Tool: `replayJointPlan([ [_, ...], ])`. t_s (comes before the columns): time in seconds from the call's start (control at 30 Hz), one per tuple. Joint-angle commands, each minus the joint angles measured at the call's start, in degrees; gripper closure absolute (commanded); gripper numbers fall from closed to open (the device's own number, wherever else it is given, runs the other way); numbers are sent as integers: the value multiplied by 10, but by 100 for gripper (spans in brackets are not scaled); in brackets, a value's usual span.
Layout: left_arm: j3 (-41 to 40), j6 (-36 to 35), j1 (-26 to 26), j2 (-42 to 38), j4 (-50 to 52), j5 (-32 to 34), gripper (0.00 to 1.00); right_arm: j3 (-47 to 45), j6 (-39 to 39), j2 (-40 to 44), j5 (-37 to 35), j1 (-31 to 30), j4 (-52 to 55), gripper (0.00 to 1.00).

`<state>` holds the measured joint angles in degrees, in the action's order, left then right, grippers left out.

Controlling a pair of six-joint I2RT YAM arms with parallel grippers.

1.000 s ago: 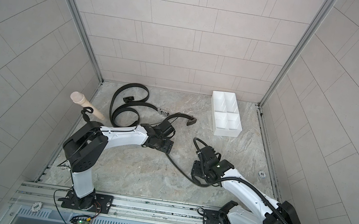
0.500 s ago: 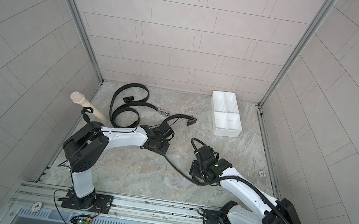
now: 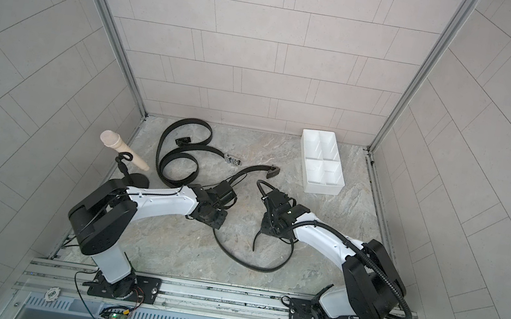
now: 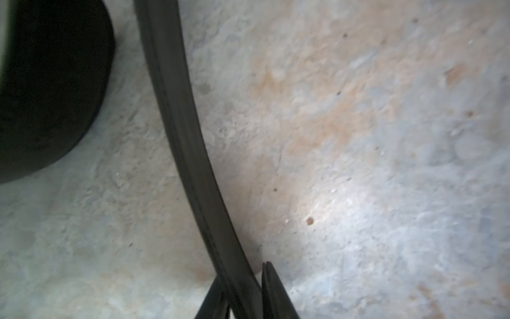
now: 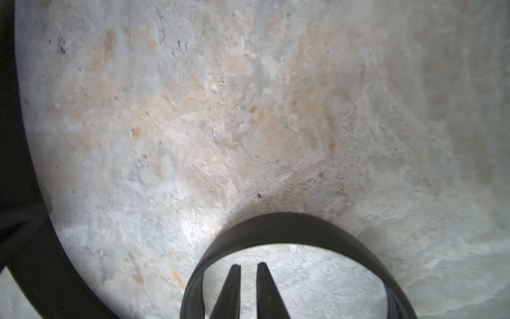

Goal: Place the belts into the storage roll
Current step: Roll the belt at the center of the board.

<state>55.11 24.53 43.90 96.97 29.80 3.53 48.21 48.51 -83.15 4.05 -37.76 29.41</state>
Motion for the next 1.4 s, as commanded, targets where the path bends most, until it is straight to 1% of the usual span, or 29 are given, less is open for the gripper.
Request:
replayJointPlan([
  [0.0, -8, -21, 0, -19, 16, 34, 76, 20, -7, -42, 1, -33, 3, 92],
  [0.07, 2, -28, -3, -20, 14, 50, 76, 31, -3, -77, 13, -67, 0, 94],
  [0.17, 16, -43, -11, -15, 9, 68, 75, 50, 18, -118, 26, -111, -9, 93],
  [0.27, 27, -60, -24, -8, 1, 79, 74, 72, 35, -138, 36, -143, -21, 90],
  [0.33, 30, -71, -34, -8, -11, 80, 74, 93, 38, -146, 34, -154, -3, 86],
  [0.47, 31, -86, -38, -11, -36, 65, 69, 108, 44, -116, 5, -157, 38, 74],
  [0.6, 15, -83, -39, -15, -55, 41, 65, 117, 52, -85, -15, -155, 63, 62],
  [0.77, 11, -78, -38, -23, -60, 30, 63, 125, 67, -102, -20, -143, 46, 49],
  [0.83, 10, -77, -38, -21, -61, 22, 62, 138, 64, -119, -24, -137, 43, 46],
  [0.93, 15, -78, -38, -11, -53, 16, 63, 156, 58, -156, -13, -128, 54, 46],
  [0.97, 16, -78, -38, -9, -52, 16, 63, 160, 55, -164, -14, -128, 57, 48],
  [1.0, 18, -79, -38, -6, -51, 17, 65, 158, 53, -172, -13, -128, 55, 52],
  [1.07, 23, -83, -40, 0, -52, 17, 67, 149, 54, -179, -9, -128, 37, 67],
  [1.1, 29, -86, -42, 4, -54, 19, 70, 148, 54, -184, -5, -128, 31, 77],
  [1.2, 55, -101, -53, 22, -56, 24, 76, 155, 44, -199, 21, -135, 23, 96],
  [1.23, 68, -106, -58, 28, -61, 22, 78, 160, 39, -204, 28, -143, 23, 100],
  [1.3, 93, -117, -63, 38, -75, 18, 84, 172, 31, -217, 39, -162, 25, 100],
  [1.37, 127, -131, -63, 58, -87, 11, 87, 181, 30, -232, 55, -180, 20, 100],
])
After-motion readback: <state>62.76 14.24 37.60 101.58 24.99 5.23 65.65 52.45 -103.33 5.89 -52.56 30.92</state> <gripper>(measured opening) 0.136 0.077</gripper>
